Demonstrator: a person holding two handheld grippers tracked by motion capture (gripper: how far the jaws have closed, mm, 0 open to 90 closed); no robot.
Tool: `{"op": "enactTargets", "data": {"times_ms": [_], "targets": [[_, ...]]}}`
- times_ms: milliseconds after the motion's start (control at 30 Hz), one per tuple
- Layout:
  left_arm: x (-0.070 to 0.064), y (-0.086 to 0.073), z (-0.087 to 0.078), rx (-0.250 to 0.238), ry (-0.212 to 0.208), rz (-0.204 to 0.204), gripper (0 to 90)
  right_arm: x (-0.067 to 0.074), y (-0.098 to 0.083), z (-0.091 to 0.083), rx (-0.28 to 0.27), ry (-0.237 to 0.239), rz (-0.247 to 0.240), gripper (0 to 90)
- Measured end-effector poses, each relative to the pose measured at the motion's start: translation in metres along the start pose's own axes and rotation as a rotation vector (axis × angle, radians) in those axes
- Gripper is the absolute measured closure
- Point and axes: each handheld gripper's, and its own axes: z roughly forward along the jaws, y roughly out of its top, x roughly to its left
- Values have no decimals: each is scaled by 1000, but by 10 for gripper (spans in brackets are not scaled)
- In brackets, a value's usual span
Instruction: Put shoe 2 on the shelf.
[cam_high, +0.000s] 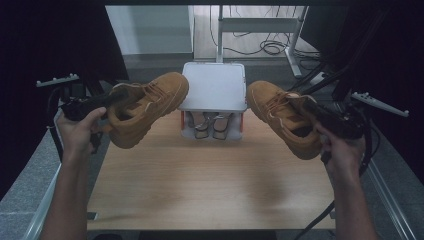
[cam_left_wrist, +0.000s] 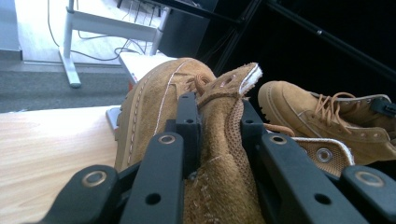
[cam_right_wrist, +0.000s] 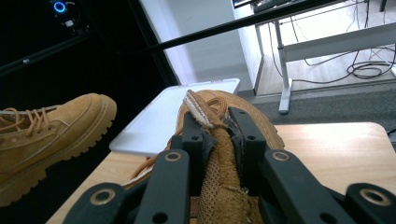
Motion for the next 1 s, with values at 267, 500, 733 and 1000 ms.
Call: {"op": "enactTargets", "data": {"times_ms": [267, 500, 733, 1000], "targets": [[0, 25, 39, 28, 8, -28, 767, 13, 21, 31, -9, -14, 21, 779], [10, 45, 79, 15, 38, -90, 766, 29, 40, 67, -24, -35, 45, 778], [17, 56, 112, 14, 63, -138, 766, 41, 52, 113, -20, -57, 95, 778], [20, 70, 139, 12, 83, -165, 765, 53, 56, 161, -2, -64, 141, 777]]}}
